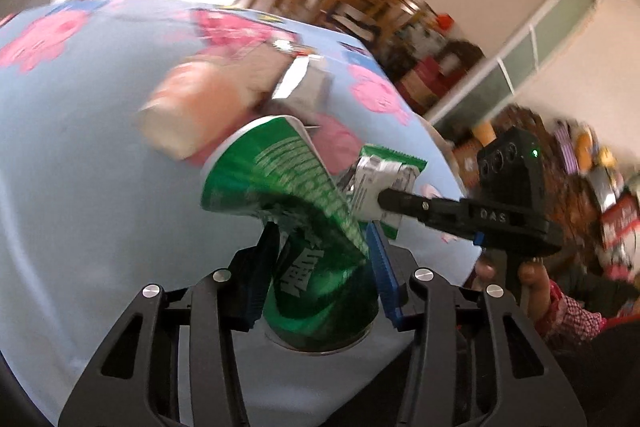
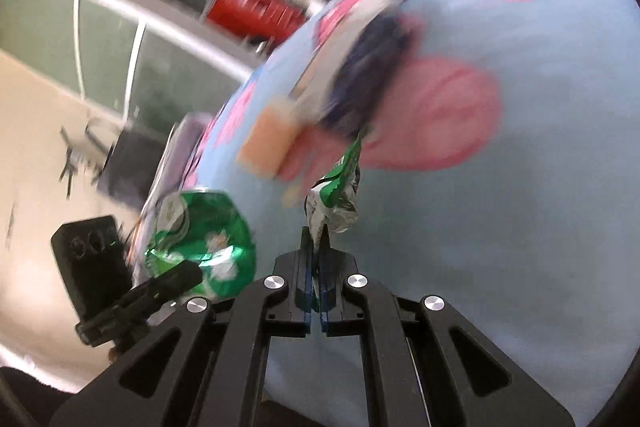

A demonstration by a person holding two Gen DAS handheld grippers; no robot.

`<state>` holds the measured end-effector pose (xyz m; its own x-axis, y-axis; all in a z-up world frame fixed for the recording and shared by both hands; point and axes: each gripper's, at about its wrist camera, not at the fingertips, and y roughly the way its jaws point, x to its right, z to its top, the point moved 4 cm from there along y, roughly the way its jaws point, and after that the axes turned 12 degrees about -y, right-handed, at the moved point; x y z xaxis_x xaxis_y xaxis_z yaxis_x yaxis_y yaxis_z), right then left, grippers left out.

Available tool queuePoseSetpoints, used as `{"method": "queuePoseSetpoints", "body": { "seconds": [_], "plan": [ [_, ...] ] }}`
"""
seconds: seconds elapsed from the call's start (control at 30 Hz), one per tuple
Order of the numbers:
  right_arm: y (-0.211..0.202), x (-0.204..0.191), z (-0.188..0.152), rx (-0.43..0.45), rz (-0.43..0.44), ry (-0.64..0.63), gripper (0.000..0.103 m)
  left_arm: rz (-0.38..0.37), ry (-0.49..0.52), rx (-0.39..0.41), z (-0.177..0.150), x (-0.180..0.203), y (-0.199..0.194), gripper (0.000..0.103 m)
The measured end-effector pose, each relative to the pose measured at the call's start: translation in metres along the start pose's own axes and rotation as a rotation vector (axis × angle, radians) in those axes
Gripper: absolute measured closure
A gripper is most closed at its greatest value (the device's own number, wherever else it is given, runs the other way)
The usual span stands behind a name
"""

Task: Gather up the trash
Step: 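Carry the can and packet over the beige bin and open both tools, then swing both tools back toward the table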

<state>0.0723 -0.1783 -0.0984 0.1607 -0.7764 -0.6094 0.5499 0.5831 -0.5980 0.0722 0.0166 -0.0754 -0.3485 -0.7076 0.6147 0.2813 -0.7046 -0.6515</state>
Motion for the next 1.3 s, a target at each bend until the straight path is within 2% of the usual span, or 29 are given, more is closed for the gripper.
{"method": "queuePoseSetpoints", "body": {
  "seconds": [0.23, 0.37, 0.53, 0.67, 0.7, 0.73, 0.8, 0.83, 0.87, 0.9, 0.97, 1.07, 1.3],
  "plan": [
    [-0.088, 0.093, 0.015, 0.193, -0.193, 0.073, 0.100, -0.063, 0.228, -0.112, 0.034, 0.106, 0.079, 0.065],
    [-0.133, 0.146, 0.030, 0.294, -0.300, 0.102, 0.100, -0.111, 0.338, -0.203, 0.058, 0.178, 0.154, 0.067],
    [-0.174, 0.222, 0.046, 0.363, -0.412, 0.157, 0.100, -0.125, 0.479, -0.287, 0.071, 0.261, 0.245, 0.069],
    [-0.183, 0.274, 0.061, 0.360, -0.479, 0.232, 0.100, -0.077, 0.516, -0.321, 0.085, 0.303, 0.319, 0.070],
    [-0.184, 0.285, 0.063, 0.355, -0.485, 0.237, 0.100, -0.061, 0.511, -0.320, 0.089, 0.307, 0.331, 0.064],
    [-0.180, 0.293, 0.067, 0.338, -0.496, 0.232, 0.098, -0.040, 0.501, -0.320, 0.092, 0.310, 0.345, 0.052],
    [-0.172, 0.304, 0.074, 0.295, -0.533, 0.220, 0.091, 0.000, 0.478, -0.320, 0.098, 0.313, 0.373, 0.047],
    [-0.168, 0.310, 0.074, 0.276, -0.545, 0.222, 0.075, 0.019, 0.473, -0.319, 0.102, 0.314, 0.382, 0.047],
    [-0.166, 0.311, 0.074, 0.271, -0.557, 0.228, 0.061, 0.051, 0.460, -0.310, 0.106, 0.313, 0.390, 0.047],
    [-0.166, 0.311, 0.073, 0.276, -0.560, 0.226, 0.060, 0.065, 0.436, -0.305, 0.110, 0.310, 0.392, 0.047],
    [-0.167, 0.305, 0.070, 0.285, -0.575, 0.201, 0.060, 0.031, 0.395, -0.309, 0.111, 0.305, 0.385, 0.047],
    [-0.170, 0.294, 0.066, 0.292, -0.591, 0.192, 0.060, 0.023, 0.393, -0.284, 0.109, 0.296, 0.369, 0.047],
    [-0.179, 0.255, 0.061, 0.338, -0.554, 0.191, 0.060, -0.043, 0.329, -0.237, 0.090, 0.257, 0.294, 0.047]
  ]
}}
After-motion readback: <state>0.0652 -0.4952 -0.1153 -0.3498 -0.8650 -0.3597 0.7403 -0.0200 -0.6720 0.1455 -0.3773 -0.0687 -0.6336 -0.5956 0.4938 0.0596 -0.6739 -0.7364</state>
